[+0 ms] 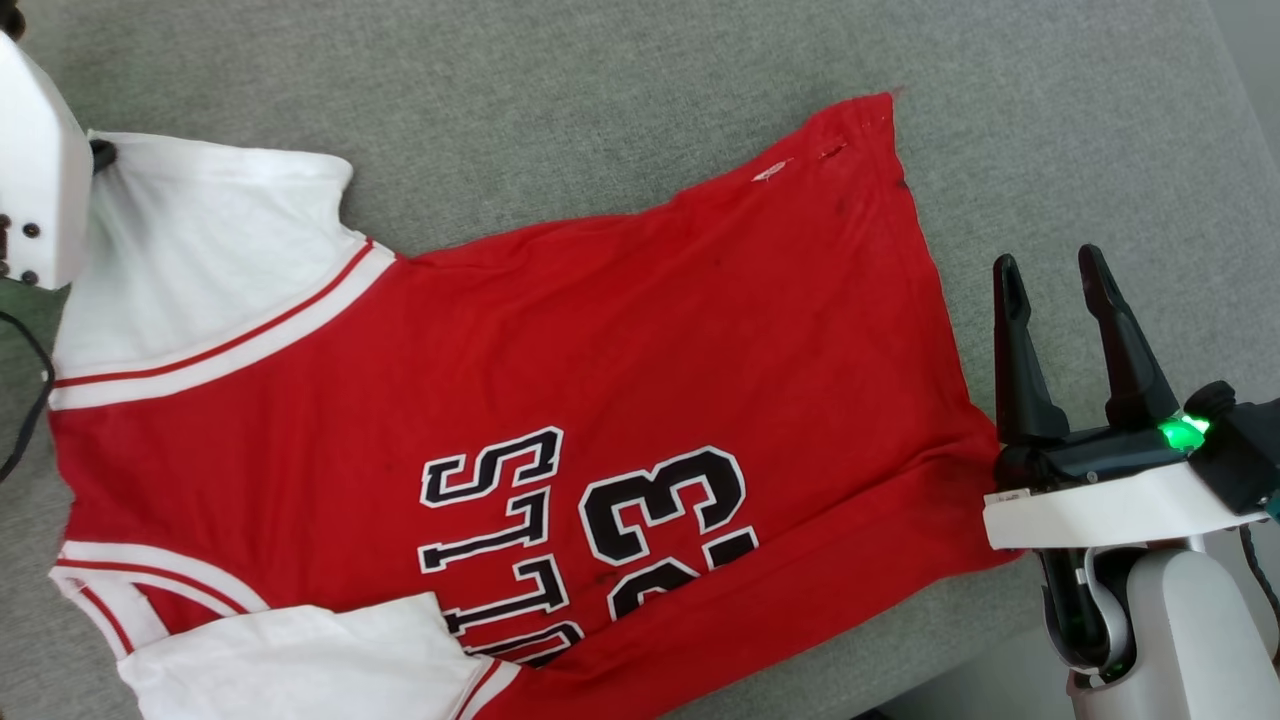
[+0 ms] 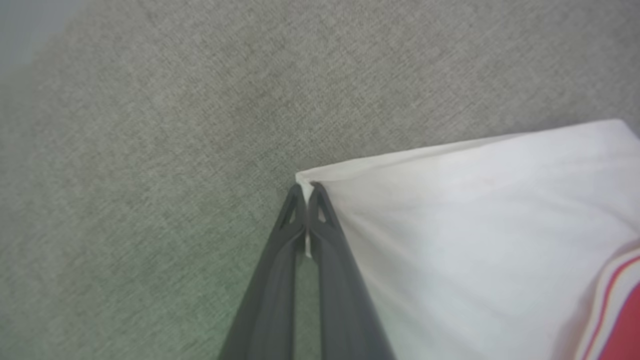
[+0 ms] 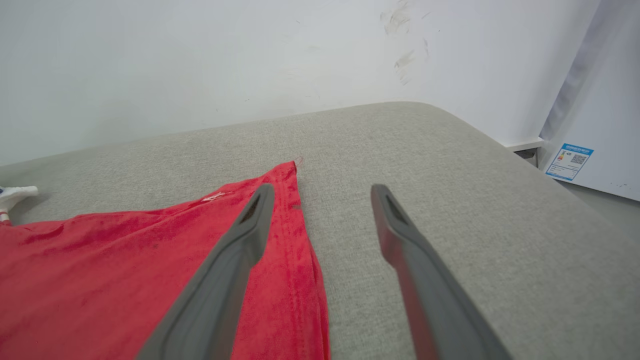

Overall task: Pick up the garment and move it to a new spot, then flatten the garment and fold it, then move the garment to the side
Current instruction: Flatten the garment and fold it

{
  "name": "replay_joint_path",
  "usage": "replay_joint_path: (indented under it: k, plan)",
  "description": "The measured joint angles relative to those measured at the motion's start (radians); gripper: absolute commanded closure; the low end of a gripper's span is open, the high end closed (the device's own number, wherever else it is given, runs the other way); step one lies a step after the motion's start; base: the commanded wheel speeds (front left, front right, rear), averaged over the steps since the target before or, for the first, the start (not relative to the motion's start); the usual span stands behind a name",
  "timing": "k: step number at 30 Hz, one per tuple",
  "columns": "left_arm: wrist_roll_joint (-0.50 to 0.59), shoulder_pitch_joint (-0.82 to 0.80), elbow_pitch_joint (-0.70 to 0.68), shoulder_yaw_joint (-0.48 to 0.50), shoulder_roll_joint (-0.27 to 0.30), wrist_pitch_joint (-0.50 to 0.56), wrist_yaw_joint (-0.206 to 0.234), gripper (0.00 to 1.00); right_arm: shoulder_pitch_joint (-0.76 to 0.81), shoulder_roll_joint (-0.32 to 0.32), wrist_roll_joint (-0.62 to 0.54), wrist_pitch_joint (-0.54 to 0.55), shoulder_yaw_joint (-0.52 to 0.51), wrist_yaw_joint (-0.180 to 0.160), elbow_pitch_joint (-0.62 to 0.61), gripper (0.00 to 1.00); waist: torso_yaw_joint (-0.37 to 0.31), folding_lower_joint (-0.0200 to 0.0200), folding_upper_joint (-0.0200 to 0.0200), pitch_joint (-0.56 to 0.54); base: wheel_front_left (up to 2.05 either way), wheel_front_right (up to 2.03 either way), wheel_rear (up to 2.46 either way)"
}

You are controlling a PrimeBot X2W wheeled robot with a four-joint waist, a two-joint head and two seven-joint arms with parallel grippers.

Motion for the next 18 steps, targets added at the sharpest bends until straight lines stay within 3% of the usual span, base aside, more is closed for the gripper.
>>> replay_joint_path:
  k: [6, 10, 13, 18]
  plan:
    - [0.023, 0.009, 0.021, 0.001, -0.050, -0.196, 0.000, 1.00, 0.000, 0.000, -0.051, 0.007, -0.003, 0.000, 0.013, 0.00, 0.023, 0.0000, 0.0000, -0.042, 0.00, 0.00, 0.00]
    - [-0.011, 0.049, -0.020, -0.012, -0.069, -0.304, 0.000, 1.00, 0.001, -0.024, -0.080, 0.074, 0.007, 0.000, 0.009, 0.00, 0.046, 0.0000, 0.0000, -0.090, 0.00, 0.00, 0.00]
    - [-0.016, 0.082, -0.068, -0.035, -0.054, -0.362, 0.000, 1.00, 0.001, -0.082, -0.086, 0.171, 0.020, 0.000, -0.002, 0.00, 0.068, 0.0000, 0.0000, -0.128, 0.00, 0.00, 0.00]
    - [-0.044, 0.129, -0.160, -0.028, -0.030, -0.456, 0.000, 1.00, -0.016, -0.191, -0.078, 0.428, 0.035, 0.000, -0.005, 0.00, 0.116, -0.0001, 0.0000, -0.176, 0.00, 0.00, 0.00]
